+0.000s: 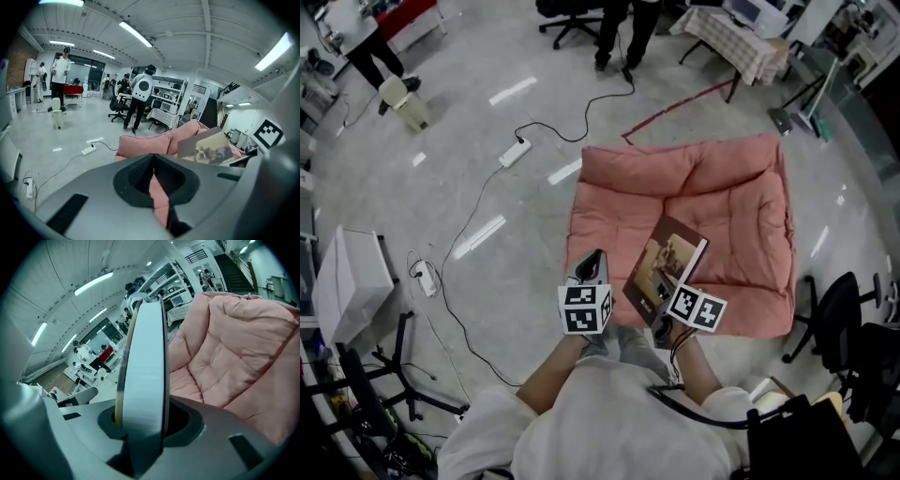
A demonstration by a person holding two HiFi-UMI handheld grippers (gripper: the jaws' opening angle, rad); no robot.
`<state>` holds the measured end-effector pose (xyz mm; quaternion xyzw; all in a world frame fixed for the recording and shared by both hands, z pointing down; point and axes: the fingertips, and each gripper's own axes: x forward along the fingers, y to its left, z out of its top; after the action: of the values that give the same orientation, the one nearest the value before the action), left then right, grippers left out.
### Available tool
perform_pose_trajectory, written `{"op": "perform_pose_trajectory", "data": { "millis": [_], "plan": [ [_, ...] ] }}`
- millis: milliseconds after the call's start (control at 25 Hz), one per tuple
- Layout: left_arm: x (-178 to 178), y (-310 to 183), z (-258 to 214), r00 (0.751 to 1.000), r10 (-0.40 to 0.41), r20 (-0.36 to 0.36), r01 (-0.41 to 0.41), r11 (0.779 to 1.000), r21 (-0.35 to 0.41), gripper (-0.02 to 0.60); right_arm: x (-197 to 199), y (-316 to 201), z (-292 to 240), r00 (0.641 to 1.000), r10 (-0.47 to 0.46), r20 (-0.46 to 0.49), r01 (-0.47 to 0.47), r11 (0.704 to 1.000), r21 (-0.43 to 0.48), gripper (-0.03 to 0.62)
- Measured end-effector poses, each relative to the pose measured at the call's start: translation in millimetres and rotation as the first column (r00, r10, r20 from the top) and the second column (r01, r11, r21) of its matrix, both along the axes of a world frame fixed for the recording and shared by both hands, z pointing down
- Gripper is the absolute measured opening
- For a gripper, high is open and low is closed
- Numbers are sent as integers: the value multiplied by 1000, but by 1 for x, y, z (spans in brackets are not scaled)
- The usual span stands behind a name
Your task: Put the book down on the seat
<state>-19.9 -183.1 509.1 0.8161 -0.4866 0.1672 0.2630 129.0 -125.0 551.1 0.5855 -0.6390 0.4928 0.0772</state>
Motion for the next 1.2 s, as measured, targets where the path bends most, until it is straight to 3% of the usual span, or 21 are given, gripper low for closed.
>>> {"op": "perform_pose_trajectory", "data": {
  "millis": [440,720,1000,1200],
  "plan": [
    [22,-37,59,995,-34,89,40,996,-74,9,18,-50,92,993,-115,40,119,980,-159,155],
    [22,-64,136,992,-67,109,81,988,-133,9,-5,-101,203,970,-232,67,242,929,-281,155],
    [19,-73,199,990,-93,105,112,974,-196,9,-36,-136,275,936,-280,212,330,908,-258,155],
    [16,-79,222,988,-122,96,141,965,-223,10,-39,-144,312,923,-293,249,358,890,-282,158]
  ]
}}
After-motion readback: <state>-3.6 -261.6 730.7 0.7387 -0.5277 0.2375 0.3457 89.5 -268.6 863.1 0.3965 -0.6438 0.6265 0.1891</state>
